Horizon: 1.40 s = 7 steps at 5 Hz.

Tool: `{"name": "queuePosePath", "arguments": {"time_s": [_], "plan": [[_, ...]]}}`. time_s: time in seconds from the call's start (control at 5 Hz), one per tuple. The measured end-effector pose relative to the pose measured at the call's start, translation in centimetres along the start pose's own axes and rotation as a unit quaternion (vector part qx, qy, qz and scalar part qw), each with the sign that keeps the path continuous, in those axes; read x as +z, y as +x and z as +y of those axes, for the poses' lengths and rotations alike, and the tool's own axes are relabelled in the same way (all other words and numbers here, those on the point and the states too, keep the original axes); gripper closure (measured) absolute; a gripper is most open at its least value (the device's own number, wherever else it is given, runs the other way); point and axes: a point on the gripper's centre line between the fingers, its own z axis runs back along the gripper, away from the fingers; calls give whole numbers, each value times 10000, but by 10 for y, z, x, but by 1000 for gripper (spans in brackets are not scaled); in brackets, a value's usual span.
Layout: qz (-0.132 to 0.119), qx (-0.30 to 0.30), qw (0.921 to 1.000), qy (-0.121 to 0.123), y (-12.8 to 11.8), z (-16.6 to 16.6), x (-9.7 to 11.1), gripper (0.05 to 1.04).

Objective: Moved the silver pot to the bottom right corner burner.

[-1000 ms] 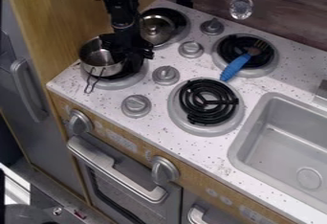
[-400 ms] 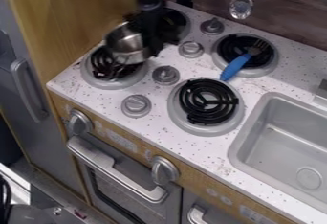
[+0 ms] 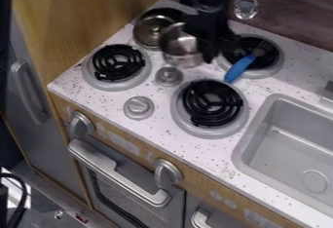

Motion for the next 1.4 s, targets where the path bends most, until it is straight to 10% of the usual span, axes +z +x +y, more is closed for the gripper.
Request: {"name": "queuePosePath", "arguments": {"time_s": [0.4,1.4], "plan": [[377,-69,9989,-282,-33,-76,-33,1013],[501,570,9962,-433,-60,-60,-52,913]]}}
